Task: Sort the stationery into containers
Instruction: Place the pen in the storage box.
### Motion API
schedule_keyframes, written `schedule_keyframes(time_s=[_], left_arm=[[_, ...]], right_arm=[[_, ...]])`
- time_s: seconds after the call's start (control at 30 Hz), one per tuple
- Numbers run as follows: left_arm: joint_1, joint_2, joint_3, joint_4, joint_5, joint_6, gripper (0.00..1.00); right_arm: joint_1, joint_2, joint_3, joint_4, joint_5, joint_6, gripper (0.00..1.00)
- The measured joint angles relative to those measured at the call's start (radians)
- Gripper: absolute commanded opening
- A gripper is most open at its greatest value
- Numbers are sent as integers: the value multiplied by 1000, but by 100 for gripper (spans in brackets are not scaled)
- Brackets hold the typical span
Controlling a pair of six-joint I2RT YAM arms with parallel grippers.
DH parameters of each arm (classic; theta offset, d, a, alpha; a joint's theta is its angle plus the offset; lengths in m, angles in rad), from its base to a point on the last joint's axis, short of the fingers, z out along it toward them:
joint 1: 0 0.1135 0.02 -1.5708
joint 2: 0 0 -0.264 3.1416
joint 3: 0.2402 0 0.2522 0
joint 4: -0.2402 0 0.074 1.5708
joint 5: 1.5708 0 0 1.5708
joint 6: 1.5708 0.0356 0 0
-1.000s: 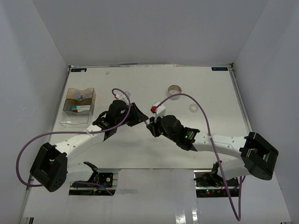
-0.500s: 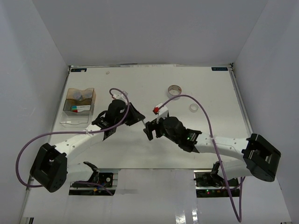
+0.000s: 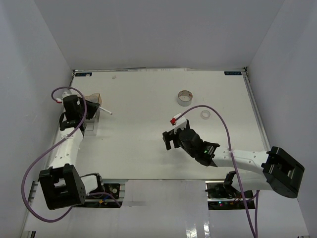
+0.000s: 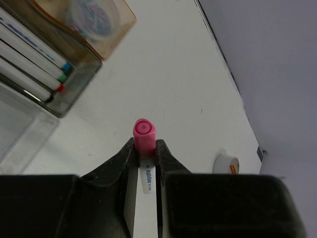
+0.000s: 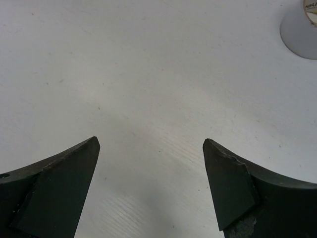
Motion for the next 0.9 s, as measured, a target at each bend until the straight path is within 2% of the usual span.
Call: schedule_keyframes(time_s=[0.13, 0.27, 0.53, 0.63, 0.67, 0.77, 0.9], left_arm=[[152, 42, 28, 3, 37, 0, 11], [258, 126, 64, 15, 68, -2, 13], [346, 287, 134, 48, 93, -11, 18], [365, 343, 151, 56, 100, -20, 25], [369, 355, 154, 57, 102, -21, 32], [378, 390, 164, 58, 113, -30, 43], [378, 409, 170, 60, 126, -36, 50]], right_arm=[[-23, 0, -44, 21, 2, -18, 91], [-53, -16, -71, 31, -8, -31, 91], [-96, -50, -96, 63, -38, -39, 91], [-97, -50, -96, 71, -43, -40, 91], [-97, -50, -96, 72, -45, -40, 91], [-99, -50, -96, 72, -47, -40, 91], [-103, -50, -96, 72, -49, -39, 91]])
